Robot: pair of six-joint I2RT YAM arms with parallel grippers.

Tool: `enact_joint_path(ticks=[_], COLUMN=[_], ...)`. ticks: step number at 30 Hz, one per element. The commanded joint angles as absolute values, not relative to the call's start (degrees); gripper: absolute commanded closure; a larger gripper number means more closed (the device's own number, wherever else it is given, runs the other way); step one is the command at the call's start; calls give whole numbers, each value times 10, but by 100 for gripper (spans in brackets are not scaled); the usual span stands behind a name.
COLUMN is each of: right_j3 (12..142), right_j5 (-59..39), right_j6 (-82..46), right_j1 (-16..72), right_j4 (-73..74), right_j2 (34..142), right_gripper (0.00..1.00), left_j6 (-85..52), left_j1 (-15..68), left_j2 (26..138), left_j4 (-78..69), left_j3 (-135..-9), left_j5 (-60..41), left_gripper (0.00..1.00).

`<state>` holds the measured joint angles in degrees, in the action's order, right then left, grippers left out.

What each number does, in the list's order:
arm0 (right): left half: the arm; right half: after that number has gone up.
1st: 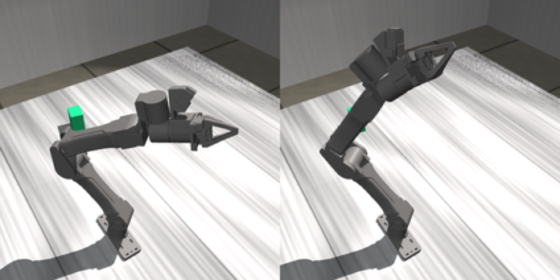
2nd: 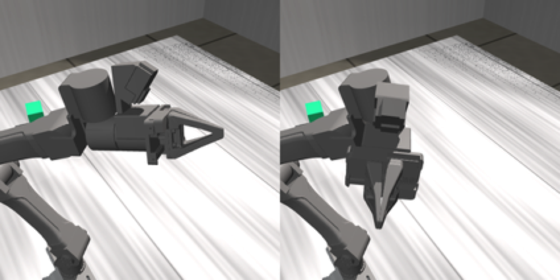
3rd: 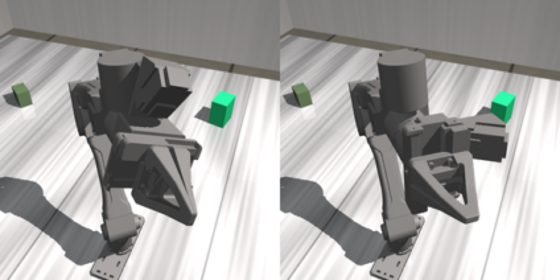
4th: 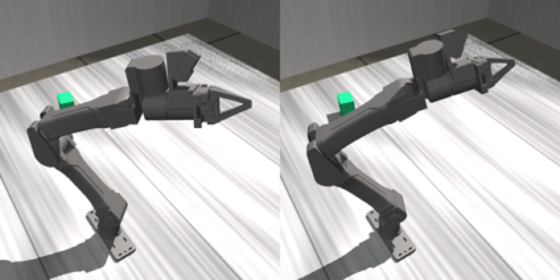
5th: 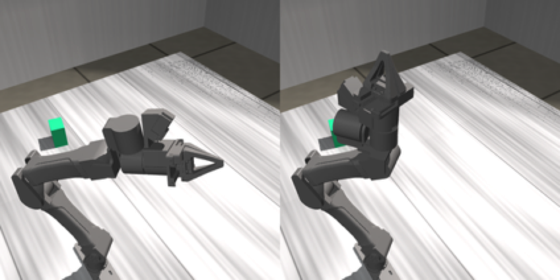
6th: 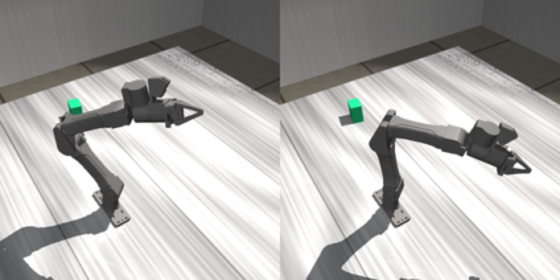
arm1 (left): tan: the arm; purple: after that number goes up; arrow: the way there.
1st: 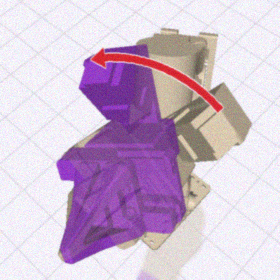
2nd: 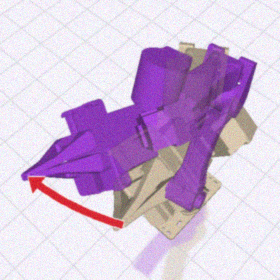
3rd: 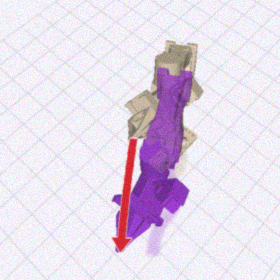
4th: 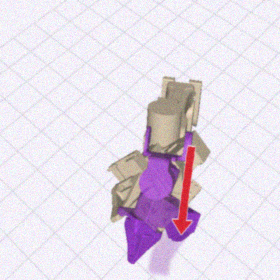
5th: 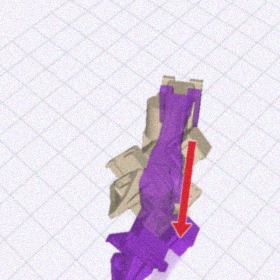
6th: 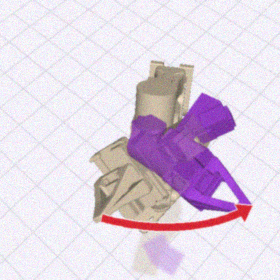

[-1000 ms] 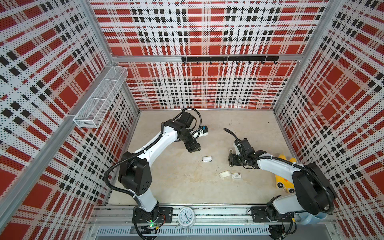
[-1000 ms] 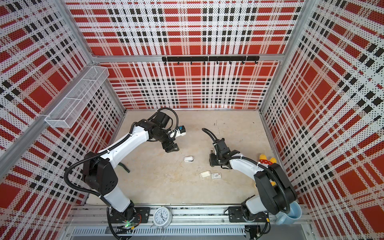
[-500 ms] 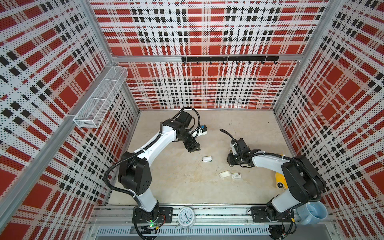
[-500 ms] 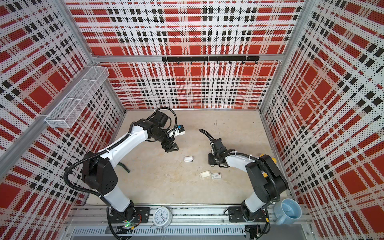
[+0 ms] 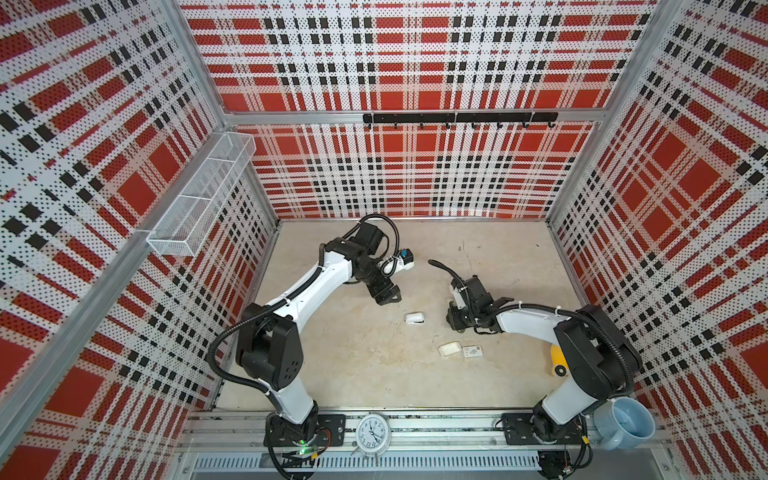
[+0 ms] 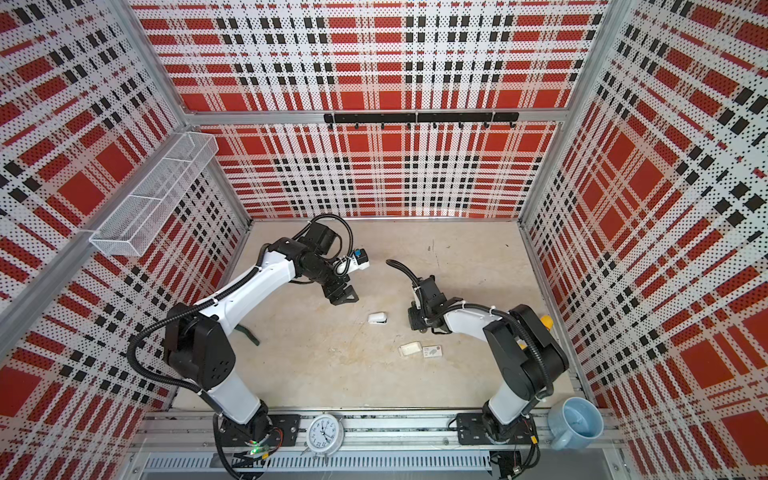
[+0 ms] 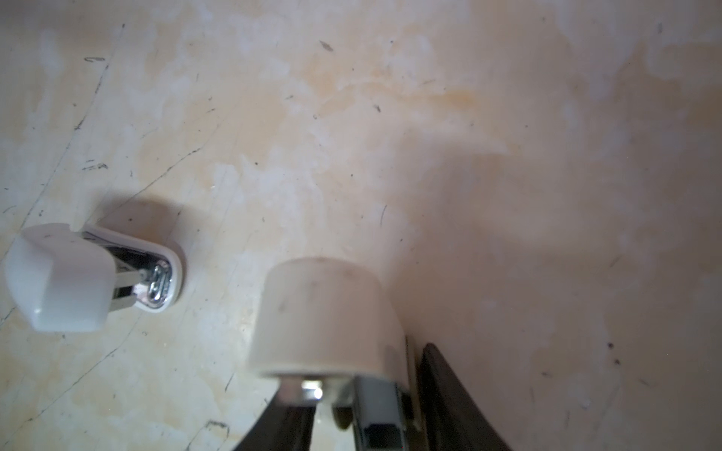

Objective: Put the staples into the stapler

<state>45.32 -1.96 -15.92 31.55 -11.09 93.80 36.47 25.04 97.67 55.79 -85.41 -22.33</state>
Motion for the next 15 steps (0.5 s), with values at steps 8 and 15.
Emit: enact_joint_path(ticks=[8,15], right_j3=[462,456], right_j5=[-4,-23], right_j6=[-178,-270], right_j1=[318,318], right_j4=[-152,-257], right_j2=[840,731], right_gripper=[49,55], left_j6=[350,307], left_j1=[276,309], left_j2=[1020,1068], left_j4=[539,523], left_j3=[-900,-957], left_j5=[-222,-196], left_gripper=[17,17])
